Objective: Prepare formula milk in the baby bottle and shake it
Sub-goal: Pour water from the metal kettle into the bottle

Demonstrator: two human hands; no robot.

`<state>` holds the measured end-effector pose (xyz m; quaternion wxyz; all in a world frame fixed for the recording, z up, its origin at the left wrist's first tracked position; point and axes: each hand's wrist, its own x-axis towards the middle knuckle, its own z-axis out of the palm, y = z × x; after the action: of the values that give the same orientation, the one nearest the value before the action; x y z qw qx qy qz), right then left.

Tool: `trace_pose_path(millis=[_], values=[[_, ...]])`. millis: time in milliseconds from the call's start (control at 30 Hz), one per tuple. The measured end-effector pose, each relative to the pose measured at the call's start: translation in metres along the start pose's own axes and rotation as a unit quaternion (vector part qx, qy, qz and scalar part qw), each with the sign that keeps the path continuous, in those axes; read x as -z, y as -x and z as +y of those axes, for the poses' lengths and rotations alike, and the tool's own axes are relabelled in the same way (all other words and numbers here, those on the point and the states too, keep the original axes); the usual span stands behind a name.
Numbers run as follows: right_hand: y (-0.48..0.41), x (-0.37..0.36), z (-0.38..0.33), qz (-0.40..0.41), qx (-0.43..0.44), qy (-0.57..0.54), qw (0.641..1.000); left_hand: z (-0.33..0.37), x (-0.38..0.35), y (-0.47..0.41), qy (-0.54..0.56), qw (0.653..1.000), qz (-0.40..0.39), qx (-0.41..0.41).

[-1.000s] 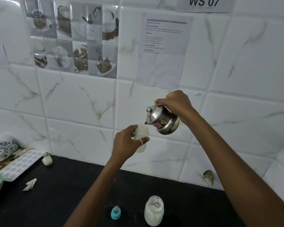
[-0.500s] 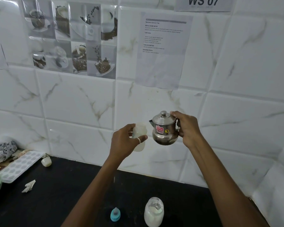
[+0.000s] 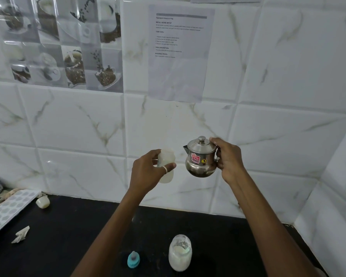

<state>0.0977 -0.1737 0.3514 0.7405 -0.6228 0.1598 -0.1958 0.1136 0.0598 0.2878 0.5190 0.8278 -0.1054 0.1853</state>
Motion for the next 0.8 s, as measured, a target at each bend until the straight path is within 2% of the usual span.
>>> trace_pose_path(millis=[433, 800], values=[[-0.010, 0.070, 0.080, 0.047, -0.022, 0.016, 0.999, -0.018, -0.058, 0.041, 0.029, 0.999, -0.034, 0.006], [0.003, 0.130, 0.200, 0.042, -0.058, -0.010, 0.997, -0.059, -0.096, 0.093, 0.020, 0.997, -0.047, 0.055]])
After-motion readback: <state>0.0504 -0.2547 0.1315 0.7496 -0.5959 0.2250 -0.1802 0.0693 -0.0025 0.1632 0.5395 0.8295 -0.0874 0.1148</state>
